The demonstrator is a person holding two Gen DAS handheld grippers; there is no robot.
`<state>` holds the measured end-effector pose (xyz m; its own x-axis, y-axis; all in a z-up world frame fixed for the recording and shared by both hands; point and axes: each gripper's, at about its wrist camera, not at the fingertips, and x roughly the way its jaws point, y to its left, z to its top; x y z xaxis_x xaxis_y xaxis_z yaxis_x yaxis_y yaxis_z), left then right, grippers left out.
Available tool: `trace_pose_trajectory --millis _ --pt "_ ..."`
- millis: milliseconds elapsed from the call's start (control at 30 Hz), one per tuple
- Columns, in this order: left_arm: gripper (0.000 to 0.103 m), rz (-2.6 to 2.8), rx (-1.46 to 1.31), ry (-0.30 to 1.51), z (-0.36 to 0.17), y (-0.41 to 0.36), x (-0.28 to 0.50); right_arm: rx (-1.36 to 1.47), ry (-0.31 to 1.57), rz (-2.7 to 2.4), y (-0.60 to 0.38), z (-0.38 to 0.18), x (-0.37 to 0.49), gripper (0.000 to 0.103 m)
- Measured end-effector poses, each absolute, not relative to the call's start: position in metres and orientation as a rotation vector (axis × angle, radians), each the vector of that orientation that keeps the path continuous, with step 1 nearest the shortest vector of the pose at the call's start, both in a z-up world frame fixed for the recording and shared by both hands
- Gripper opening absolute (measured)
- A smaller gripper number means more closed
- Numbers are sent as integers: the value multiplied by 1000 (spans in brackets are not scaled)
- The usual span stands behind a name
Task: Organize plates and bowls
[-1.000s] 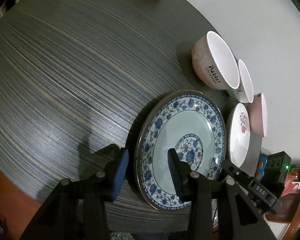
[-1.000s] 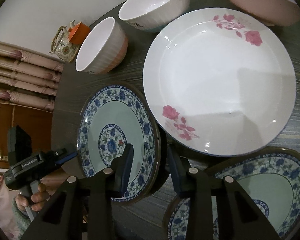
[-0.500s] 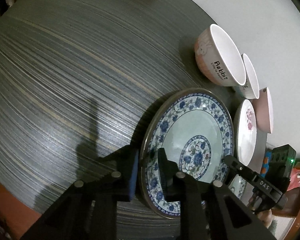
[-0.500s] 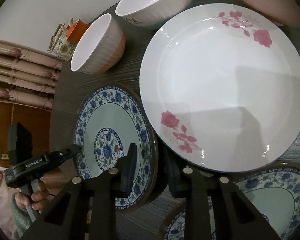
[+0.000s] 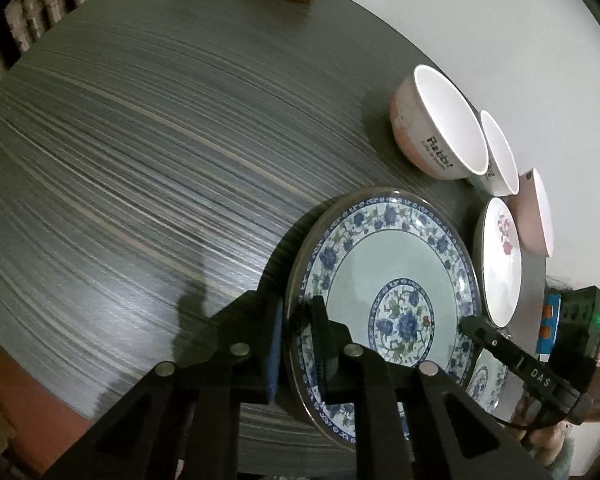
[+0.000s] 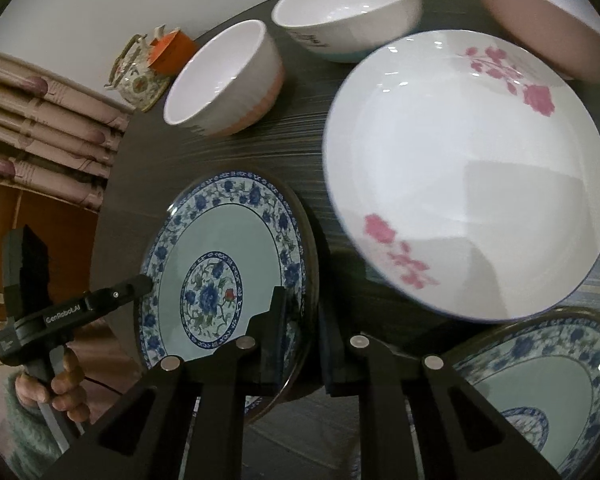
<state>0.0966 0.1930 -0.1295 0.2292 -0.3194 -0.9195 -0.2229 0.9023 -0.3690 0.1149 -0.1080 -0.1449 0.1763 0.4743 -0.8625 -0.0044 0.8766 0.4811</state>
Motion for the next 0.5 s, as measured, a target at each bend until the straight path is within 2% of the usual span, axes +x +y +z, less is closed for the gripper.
trace_pose_trajectory --millis 500 --pt "13 0 -471 1339 -130 225 86 405 1345 373 -68 -139 90 15"
